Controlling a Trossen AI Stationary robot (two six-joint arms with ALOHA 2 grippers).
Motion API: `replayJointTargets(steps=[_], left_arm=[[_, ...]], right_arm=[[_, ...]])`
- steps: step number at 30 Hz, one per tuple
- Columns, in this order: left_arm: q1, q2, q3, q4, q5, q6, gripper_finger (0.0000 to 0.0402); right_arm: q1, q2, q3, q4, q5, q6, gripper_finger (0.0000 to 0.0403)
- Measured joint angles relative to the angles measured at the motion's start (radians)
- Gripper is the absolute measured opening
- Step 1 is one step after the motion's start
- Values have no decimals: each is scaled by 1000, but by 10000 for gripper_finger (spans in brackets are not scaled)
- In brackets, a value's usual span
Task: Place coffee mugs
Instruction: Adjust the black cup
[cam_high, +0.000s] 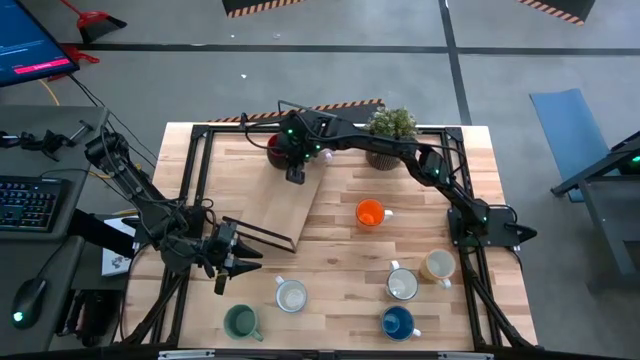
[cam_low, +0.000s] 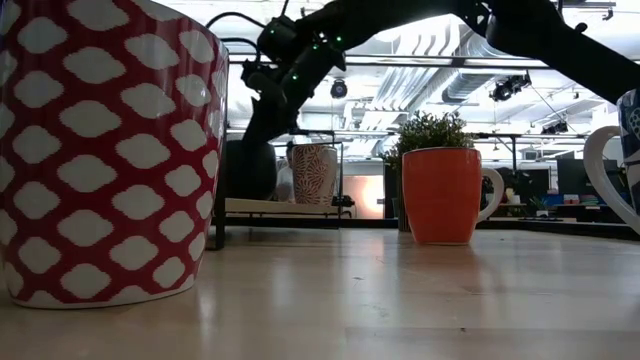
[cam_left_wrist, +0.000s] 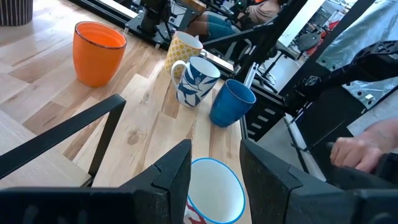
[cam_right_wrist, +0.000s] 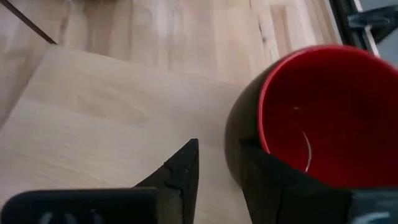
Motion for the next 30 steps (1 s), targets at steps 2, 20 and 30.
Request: replayJointTargets(steps=[2, 20, 30], left_arm=[[0, 0, 0, 0, 0, 0, 126], [0, 0, 0, 0, 1, -34, 126], [0, 0, 0, 0, 1, -33, 126]], right_arm=[[-5, 0, 0, -9, 12, 0, 99], [-43, 0, 0, -72, 22, 23, 99], [-43, 0, 0, -78, 17, 37, 99]])
